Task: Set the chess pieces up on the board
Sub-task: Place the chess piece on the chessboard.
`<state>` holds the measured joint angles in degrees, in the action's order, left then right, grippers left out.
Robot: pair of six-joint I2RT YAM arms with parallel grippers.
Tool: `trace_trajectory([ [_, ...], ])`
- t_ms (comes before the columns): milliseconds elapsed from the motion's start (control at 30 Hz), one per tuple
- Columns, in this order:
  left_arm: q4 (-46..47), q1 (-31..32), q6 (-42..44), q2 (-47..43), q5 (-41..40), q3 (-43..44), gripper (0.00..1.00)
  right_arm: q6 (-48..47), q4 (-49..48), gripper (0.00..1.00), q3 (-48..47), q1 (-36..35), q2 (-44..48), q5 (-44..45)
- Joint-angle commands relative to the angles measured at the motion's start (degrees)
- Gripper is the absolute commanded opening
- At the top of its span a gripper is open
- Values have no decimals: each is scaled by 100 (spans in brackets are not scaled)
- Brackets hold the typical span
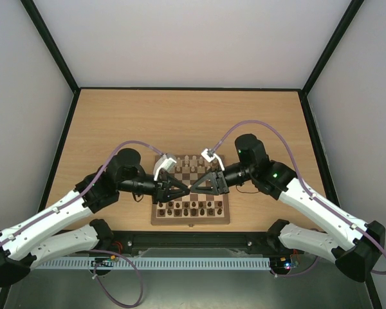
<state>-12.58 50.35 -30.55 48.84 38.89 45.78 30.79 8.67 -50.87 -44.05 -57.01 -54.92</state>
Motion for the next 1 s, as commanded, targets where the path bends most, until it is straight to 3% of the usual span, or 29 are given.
trace_trajectory([
  [0, 197, -86, -61, 70, 120, -78, 19, -98, -68, 23, 17, -117, 0, -186],
  [167, 262, -81, -68, 111, 233, -99, 20, -116, -67, 21, -59, -114, -76, -188],
  [433, 211, -96, -21, 157, 175, -97, 20, -147, -102, 10, -98, -116, -201, -149],
  [600, -194, -250, 77, 183, -407, 80, 29, -275, 48, 7, -215, -121, -282, 315],
  [967, -861, -1207, 92, 80, -1695, 458, 37, -576, 365, 3, -606, -102, -1141, 1734],
])
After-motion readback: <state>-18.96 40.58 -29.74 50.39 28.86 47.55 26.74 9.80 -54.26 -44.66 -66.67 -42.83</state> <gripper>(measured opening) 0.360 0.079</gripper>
